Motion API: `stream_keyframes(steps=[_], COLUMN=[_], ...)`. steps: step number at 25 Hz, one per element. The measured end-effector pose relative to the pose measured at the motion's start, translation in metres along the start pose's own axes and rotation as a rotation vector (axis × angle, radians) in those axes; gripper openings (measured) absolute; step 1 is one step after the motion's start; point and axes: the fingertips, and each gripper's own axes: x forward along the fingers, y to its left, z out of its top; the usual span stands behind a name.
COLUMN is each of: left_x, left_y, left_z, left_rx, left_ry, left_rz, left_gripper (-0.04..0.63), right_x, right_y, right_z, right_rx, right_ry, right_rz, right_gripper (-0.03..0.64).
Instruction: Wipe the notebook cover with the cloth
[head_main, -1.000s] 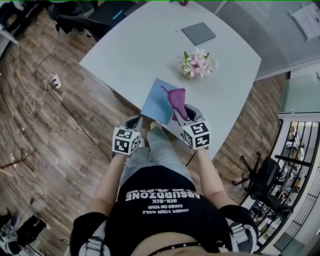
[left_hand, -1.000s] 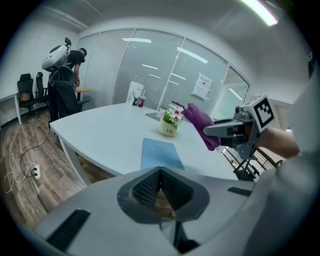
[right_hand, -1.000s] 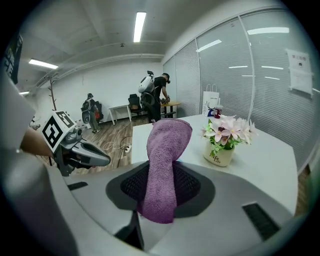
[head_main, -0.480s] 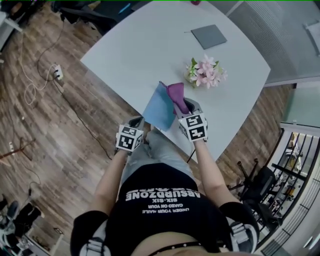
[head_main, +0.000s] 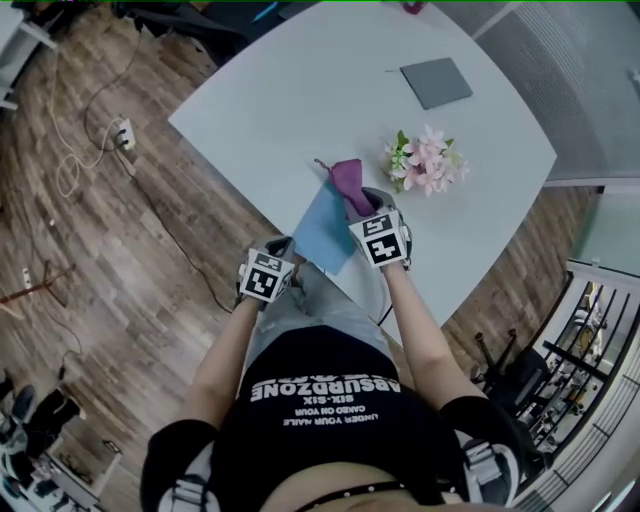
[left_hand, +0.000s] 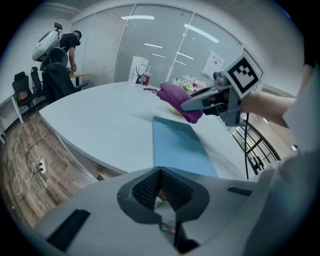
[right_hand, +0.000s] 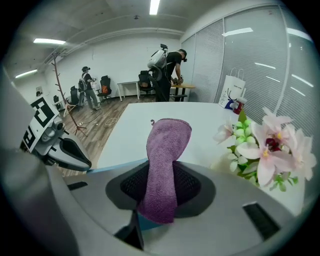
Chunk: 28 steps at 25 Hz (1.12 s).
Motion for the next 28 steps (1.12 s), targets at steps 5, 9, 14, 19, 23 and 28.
stream_keyframes(steps=[5,9,14,19,23,28], left_x=[0.007,0.007,0.01,0.008,0.008,0.008], left_y=[-0.001,0.0,-0.001,0.001,0.001,0.001], left_z=[-0.007,-0.007,-0.008,-0.008,-0.008,-0.009], left_rx=[0.034,0.034,0.022,-0.004,0.009,0.03], left_ry=[0.035,0.029,0.052,0.05,0.045,0.046], left_rz=[0.009,-0.002,-0.027,-0.049,-0.048,-0.039], left_gripper=[0.015,0.015,0.015,0.015,0.015,0.015], right_x=[0.025,0.039,0.053,0.057,0.059,0.059], right_y=[-0.004,-0.012,-0.017,-0.014,-0.012,-0.003], right_z=[-0.008,-0.017,-0.023,-0.024,-0.024,-0.025], right_rx=[-0.043,-0.094,-0.129,-0.136,-0.152,-0.178], right_ry=[0.073,0.123,0.164,0.19,0.211,0.216], right_rz=[-0.006,-0.059,-0.075,-0.08,-0.074,-0.073], right_gripper=[0.138,0.138,0.138,0.138,0.137,0.135])
